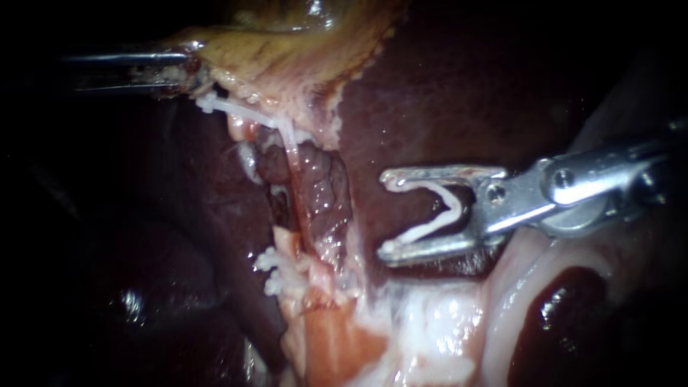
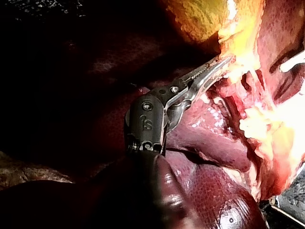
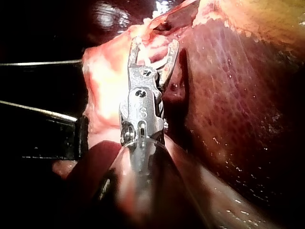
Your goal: Clipping first clip right tube
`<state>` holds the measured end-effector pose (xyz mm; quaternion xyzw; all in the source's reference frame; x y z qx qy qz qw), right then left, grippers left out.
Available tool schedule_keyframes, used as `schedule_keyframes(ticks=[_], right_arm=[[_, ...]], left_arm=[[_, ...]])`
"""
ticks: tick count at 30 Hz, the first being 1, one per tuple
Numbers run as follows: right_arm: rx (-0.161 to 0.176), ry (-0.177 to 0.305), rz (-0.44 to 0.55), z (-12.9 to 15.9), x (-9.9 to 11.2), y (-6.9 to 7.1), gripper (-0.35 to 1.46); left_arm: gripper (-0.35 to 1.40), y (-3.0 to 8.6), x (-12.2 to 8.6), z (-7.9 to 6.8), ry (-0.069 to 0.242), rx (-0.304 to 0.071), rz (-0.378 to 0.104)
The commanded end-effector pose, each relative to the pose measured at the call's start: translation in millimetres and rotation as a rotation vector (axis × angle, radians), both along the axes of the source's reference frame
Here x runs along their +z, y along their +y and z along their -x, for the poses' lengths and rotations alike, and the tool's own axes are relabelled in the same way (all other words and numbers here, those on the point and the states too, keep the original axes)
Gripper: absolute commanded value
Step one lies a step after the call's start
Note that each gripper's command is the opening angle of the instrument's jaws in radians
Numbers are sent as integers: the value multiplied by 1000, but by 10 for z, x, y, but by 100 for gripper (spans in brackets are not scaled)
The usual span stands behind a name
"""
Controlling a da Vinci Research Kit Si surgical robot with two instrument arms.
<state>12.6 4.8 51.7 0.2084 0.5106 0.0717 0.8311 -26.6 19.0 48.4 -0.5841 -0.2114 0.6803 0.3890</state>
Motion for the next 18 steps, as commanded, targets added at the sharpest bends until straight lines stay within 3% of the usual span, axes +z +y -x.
schedule_keyframes(ticks=[1, 6, 10, 15, 18], right_arm=[[3, -5, -12, -7, 5, -2, 49], [-19, -8, -50, -44, 30, -14, 49], [-58, 37, -108, -67, 41, -23, 49], [-103, 198, -237, -79, 35, -34, 49], [-107, 267, -302, -82, 26, -39, 48]], left_arm=[[-35, 0, 0, 0, 1, 0, 1], [-35, -1, 1, 2, 1, -1, 2], [-35, -2, 1, 3, 2, -2, 2], [-35, -2, 1, 4, 2, -2, 2], [-35, -2, 1, 5, 3, -3, 2]])
